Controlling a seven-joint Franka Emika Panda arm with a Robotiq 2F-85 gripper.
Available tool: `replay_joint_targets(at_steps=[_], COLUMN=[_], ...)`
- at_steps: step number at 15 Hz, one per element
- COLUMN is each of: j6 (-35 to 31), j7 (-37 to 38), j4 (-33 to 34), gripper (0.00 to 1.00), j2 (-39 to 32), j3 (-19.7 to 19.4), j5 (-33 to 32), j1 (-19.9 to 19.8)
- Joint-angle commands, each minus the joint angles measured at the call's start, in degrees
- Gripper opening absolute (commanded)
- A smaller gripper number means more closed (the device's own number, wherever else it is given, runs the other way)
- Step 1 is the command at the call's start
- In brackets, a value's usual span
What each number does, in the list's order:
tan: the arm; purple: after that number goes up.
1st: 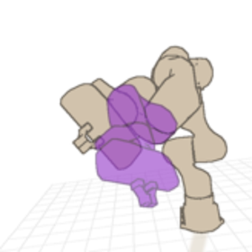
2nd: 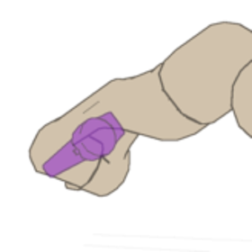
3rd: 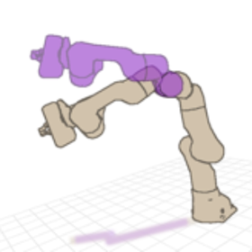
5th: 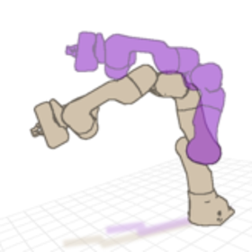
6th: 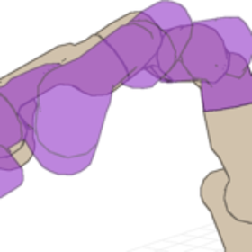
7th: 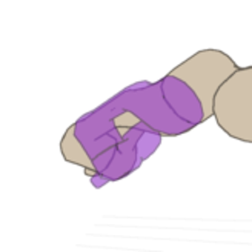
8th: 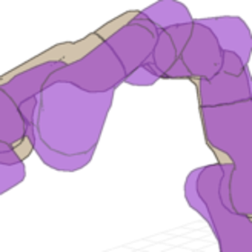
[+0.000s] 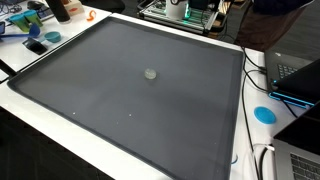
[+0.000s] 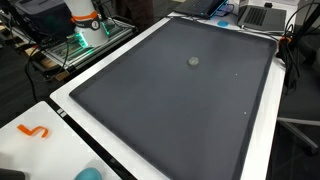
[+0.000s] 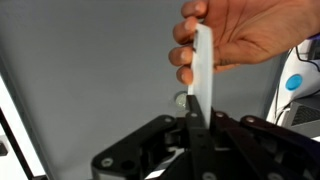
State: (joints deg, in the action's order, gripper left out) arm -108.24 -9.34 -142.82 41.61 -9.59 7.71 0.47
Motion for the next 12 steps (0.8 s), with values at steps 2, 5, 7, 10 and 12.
replay_joint_targets(at_steps=[2,5,7,10,12], j6=[0.25,0.25,0.25,0.25,0.25], j7=[-0.54,-0.62,-0.64,-0.65,-0.68], j4=[0.18,0.18,0.18,0.18,0.18], gripper=[0.04,0.04,0.04,0.04,0.04], j2=[-0.15,-0.15,-0.15,-0.15,-0.15], j3=[0.58,0.54,0.54,0.53,0.53], j5=[0.46,0.46,0.46,0.46,0.46], j1=[-0.81,-0.81,-0.81,-0.80,-0.80])
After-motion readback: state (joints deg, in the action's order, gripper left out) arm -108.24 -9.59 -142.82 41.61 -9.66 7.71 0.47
